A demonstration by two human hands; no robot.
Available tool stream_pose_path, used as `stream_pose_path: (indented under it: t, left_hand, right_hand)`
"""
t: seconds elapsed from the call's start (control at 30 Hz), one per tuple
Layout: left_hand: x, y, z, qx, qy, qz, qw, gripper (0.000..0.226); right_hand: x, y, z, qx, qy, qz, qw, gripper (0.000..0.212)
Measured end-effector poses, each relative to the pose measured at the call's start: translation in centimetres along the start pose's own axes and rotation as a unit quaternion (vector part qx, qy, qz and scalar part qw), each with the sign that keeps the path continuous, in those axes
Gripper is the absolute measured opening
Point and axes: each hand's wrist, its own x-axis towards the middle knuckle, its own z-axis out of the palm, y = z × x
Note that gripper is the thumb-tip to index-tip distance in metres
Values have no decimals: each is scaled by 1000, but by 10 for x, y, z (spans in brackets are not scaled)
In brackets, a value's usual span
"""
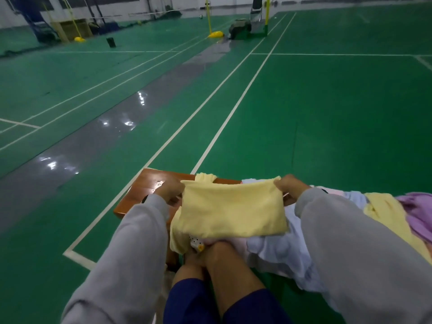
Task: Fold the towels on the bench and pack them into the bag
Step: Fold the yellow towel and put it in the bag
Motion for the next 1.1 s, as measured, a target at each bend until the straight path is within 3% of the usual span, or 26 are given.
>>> stream_pose_path:
  t: [0.07, 0.13, 0.27, 0.37, 0.43, 0.53, 0.67, 0.9, 1.1]
  left_hand:
    - [3, -6, 9, 18, -6, -8, 1000, 9]
    - [8, -11, 17, 43, -31, -28, 998, 31]
    - [14, -17, 22, 62, -87, -88, 990, 72]
    - [20, -21, 23, 55, -105, -106, 987, 84]
    - [22, -20, 25, 60, -96, -84, 990, 87]
    - [19, -17, 29, 64, -56, -53, 995, 80]
    - [16, -16, 30, 66, -28, -30, 997, 73]
    - [3, -32, 21, 38, -96, -134, 986, 79]
    - [0, -28, 26, 71, -106, -110, 986, 84]
  right_hand:
    - [10, 10, 8, 16, 9, 15, 1000, 36]
    - [19, 18, 15, -28, 31, 7, 999, 43]
    - [12, 12, 22, -144, 86, 0, 986, 26]
    - [1, 1, 27, -204, 133, -16, 970, 6]
    - [3, -5, 33, -179, 136, -36, 974, 12]
    - [2, -20, 46, -138, 99, -72, 983, 22]
    - [-3, -40, 69, -119, 16, -98, 988, 12]
    - [-20, -76, 117, -76, -127, -106, 983, 23]
    - [-34, -89, 164, -51, -189, -75, 978, 30]
